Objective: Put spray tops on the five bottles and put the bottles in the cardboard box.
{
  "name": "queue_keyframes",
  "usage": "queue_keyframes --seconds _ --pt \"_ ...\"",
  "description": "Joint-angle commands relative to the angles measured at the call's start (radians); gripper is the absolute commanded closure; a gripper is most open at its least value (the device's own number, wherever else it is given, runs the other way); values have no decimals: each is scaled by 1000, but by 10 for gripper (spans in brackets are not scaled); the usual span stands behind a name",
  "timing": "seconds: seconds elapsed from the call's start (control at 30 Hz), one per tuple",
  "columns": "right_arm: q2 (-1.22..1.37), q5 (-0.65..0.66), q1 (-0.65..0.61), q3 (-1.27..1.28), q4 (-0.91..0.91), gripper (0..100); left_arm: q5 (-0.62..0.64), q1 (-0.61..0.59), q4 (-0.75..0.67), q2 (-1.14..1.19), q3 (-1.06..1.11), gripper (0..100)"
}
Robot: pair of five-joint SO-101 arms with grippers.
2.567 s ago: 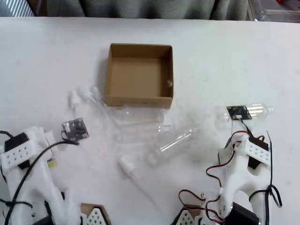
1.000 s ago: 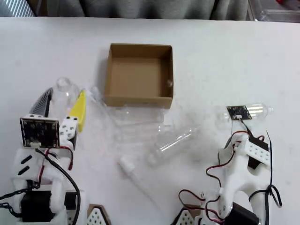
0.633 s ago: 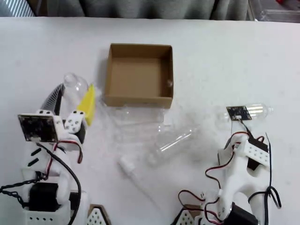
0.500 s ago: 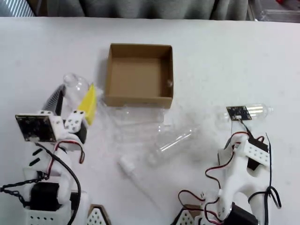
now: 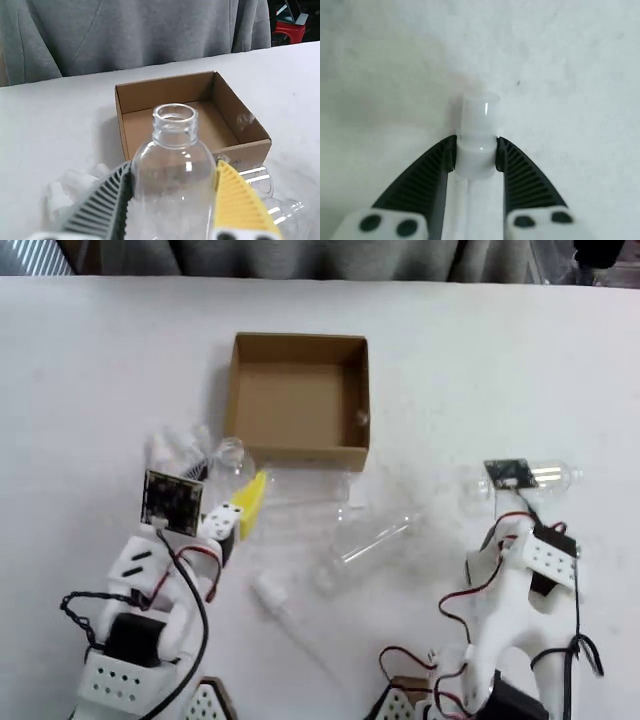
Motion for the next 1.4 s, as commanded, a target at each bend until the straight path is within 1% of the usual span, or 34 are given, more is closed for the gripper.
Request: queue_keyframes --seconds 0.0,0.13,0.23,0.37,0.6,0.67,0.73,0.77,0.8,0.9,0.97,1.03,1.13,1.27,1.3,1.37 --pt "-130 5 -4 -161 130 982 -3 7 -94 -16 12 951" --pt "-222 3 -10 -252 136 982 -3 10 -98 -16 20 951" --pt "-240 2 -48 -269 54 982 -3 10 -98 -16 20 951" --pt "-239 2 -90 -233 -202 982 -3 13 -98 -16 20 951" --pt "-248 3 -202 -71 -691 982 -3 13 -92 -16 21 951" --pt "-246 3 -251 -52 -765 982 -3 13 -92 -16 21 951" --pt "-240 0 -297 -58 -783 982 -3 13 -92 -16 21 951" --pt "-240 -25 -320 -63 -785 982 -3 12 -92 -16 21 951" --pt "-245 -80 -337 -69 -786 982 -3 12 -92 -16 21 951" --pt "-248 -334 -380 -103 -788 982 -3 12 -92 -16 32 951" --pt "-248 -463 -412 -124 -805 982 -3 13 -92 -16 34 951" --pt "-249 -506 -458 -141 -839 982 -3 15 -92 -16 35 951" --pt "-272 -505 -549 -155 -897 982 -3 15 -92 -16 35 951" --pt "-380 -514 -664 -155 -914 983 -6 15 -92 -16 37 951" --pt "-409 -525 -685 -155 -923 983 -8 15 -92 -16 37 951" --pt "-458 -591 -717 -153 -941 983 -5 16 -91 -16 38 951"
